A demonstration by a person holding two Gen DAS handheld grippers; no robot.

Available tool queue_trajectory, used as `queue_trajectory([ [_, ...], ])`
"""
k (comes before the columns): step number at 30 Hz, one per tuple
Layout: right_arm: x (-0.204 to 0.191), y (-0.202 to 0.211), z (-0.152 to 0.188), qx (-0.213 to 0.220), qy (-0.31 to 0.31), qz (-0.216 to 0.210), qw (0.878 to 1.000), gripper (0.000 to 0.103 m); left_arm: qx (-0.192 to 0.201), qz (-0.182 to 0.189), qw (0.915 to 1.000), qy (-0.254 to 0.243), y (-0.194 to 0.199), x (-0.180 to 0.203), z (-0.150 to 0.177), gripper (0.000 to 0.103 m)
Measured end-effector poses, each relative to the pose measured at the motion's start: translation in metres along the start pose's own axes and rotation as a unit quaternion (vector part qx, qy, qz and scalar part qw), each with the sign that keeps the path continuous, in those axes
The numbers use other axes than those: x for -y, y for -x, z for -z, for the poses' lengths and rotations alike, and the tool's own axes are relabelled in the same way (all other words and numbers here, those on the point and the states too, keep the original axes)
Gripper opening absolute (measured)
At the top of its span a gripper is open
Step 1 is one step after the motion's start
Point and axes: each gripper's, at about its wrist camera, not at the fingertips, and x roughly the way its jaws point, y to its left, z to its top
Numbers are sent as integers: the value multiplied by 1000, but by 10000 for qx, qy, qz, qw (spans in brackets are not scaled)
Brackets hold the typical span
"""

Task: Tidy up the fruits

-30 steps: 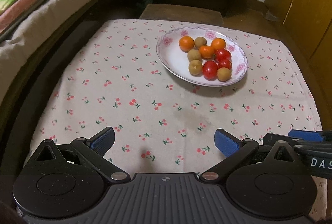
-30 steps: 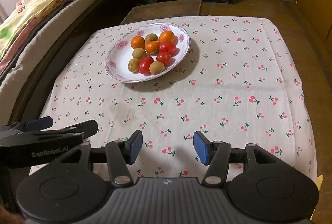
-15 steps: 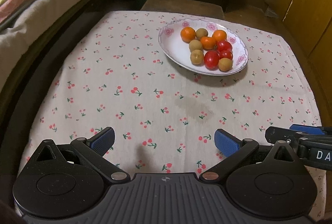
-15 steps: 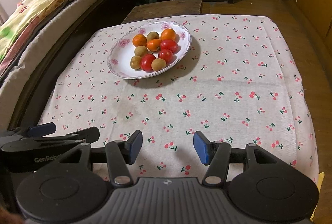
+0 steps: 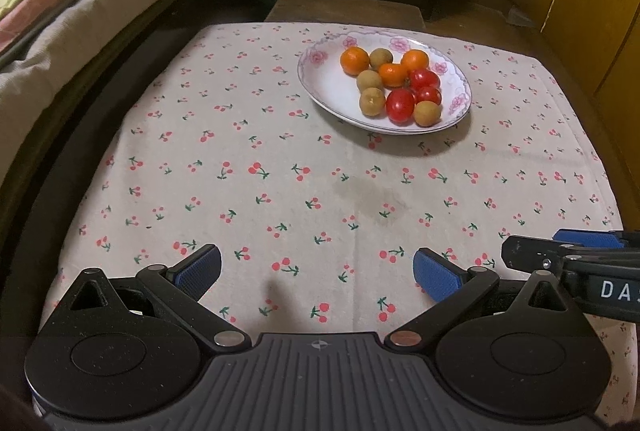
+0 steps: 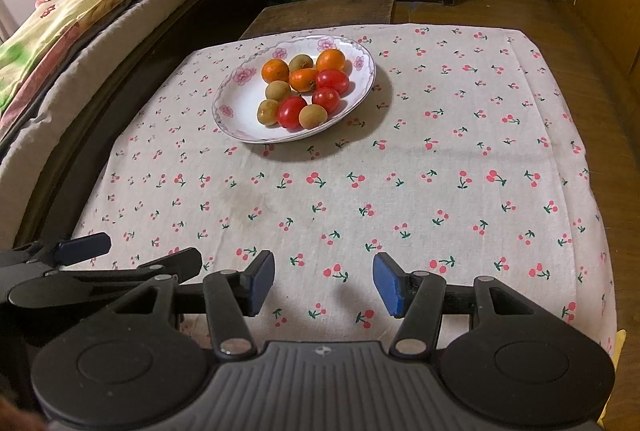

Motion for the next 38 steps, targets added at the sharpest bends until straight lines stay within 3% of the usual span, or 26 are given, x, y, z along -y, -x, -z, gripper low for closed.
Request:
queue_trajectory([
  [38,-3,1,8,-70,50,176,9998,55,120,-38,9999,-39,6,-1,4,103],
])
